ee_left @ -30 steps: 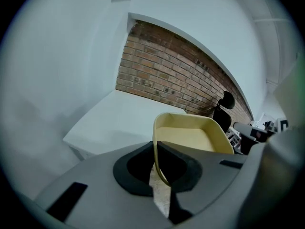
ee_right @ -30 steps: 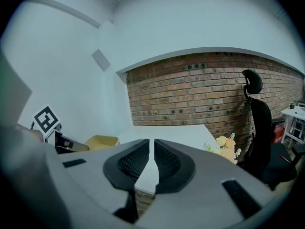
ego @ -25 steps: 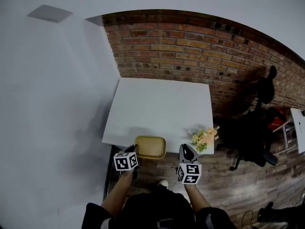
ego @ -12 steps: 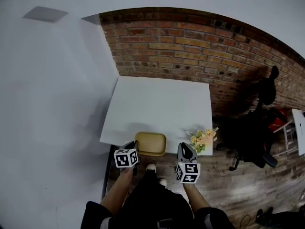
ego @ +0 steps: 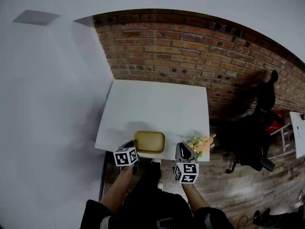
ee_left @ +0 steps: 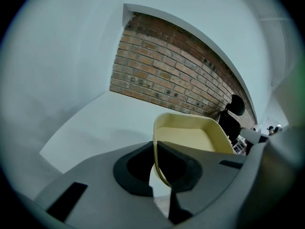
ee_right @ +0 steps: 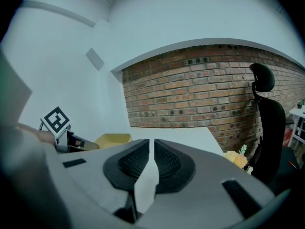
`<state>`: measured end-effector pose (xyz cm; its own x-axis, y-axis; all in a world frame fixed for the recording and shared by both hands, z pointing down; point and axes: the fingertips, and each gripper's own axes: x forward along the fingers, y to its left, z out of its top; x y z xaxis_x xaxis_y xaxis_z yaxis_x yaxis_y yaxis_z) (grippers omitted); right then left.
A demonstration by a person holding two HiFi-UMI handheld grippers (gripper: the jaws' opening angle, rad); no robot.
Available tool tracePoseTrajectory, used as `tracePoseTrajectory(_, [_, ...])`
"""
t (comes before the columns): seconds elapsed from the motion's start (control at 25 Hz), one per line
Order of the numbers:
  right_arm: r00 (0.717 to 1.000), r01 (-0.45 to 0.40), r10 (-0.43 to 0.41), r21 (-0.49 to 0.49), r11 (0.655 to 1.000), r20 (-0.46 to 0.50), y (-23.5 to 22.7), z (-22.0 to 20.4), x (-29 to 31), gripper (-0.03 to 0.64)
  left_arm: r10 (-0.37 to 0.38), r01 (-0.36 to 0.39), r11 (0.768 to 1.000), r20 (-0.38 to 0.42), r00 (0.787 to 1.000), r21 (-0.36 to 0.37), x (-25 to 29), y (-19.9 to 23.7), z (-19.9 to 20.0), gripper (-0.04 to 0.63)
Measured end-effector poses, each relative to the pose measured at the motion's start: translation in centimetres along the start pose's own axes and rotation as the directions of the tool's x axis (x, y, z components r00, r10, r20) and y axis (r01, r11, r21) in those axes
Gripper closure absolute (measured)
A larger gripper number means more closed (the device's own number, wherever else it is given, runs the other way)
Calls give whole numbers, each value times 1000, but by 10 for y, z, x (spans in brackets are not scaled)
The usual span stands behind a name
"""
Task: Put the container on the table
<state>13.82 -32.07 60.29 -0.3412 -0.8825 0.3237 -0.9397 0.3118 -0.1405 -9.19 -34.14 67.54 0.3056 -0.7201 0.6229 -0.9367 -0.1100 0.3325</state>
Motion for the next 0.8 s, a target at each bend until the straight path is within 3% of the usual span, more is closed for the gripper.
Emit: tracePoseTrajectory(0.8, [997, 43, -42, 16, 999, -65, -39, 39, 121, 591, -19, 20, 1000, -82, 996, 7, 131, 15, 79, 574])
